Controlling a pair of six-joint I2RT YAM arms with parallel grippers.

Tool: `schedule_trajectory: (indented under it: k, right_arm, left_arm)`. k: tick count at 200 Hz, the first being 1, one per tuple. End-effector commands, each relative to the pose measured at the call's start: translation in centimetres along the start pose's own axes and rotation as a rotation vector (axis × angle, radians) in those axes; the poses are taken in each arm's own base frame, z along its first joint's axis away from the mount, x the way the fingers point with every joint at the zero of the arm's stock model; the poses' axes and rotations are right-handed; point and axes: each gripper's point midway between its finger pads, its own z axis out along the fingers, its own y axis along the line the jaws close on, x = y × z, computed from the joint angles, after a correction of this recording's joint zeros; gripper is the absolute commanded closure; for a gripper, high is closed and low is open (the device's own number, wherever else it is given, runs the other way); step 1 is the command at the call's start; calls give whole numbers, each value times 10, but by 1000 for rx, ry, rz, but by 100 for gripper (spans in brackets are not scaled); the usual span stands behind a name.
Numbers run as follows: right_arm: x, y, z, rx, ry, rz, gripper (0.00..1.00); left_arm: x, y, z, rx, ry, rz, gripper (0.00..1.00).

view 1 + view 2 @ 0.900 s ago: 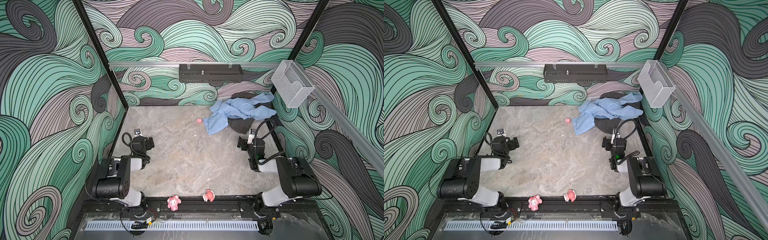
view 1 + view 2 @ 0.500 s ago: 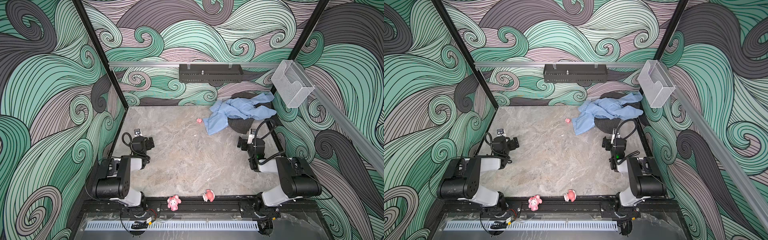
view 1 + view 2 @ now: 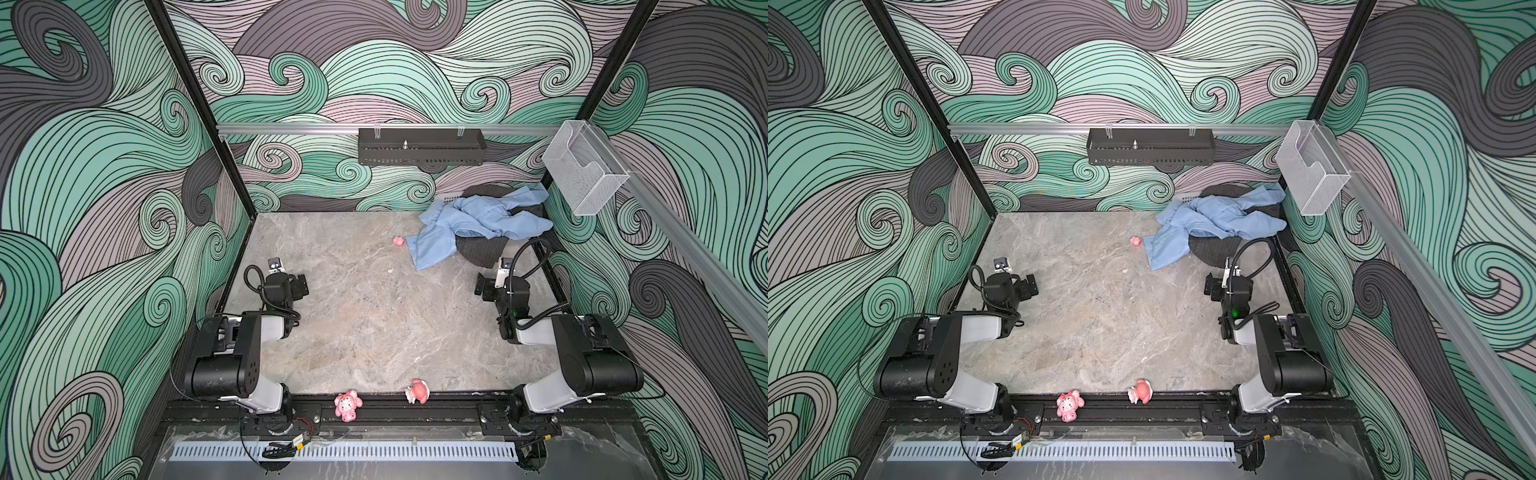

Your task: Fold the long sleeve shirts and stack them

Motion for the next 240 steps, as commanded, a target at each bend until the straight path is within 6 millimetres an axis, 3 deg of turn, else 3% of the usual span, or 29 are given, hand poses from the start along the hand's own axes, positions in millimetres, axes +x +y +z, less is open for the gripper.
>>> schedule_trajectory:
  k: [1,40,64,79,94,100,117,132,150,168,185,240]
  right_arm:
    - [-12,2,1,-10,-30,-4,1]
    - [-11,2,0,-12,-33,-4,1]
    - [-39,-10,-15,68,-14,10,1]
    - [-67,-27,-30,140,73,161,1]
    - [-98,-34,-40,160,107,254,1]
    - [-107,-36,-42,164,117,265,1]
    - [-133,-39,-43,186,161,311,1]
    - [-146,-35,-31,174,231,346,1]
    - [-157,-30,-10,163,307,382,1]
    - [-163,-22,18,134,381,421,1]
    - [-159,-18,47,136,451,440,1]
    - [-142,-20,118,174,545,506,1]
  left_arm:
    - [-11,-5,1,15,-31,3,2]
    - [-11,-5,1,15,-34,5,2]
    - [-18,0,-6,-34,-42,3,9]
    - [-55,5,-22,-140,-96,54,7]
    - [-96,16,-45,-213,-13,-140,7]
    - [-116,10,-52,-182,1,-174,9]
    - [-151,-26,-59,2,75,-133,10]
    - [-159,-46,-64,80,176,-143,11]
    - [-154,-61,-71,145,299,-168,17]
    - [-138,-69,-63,137,401,-228,18]
    - [-127,-86,-68,210,468,-194,18]
    - [-104,-96,-73,238,558,-156,13]
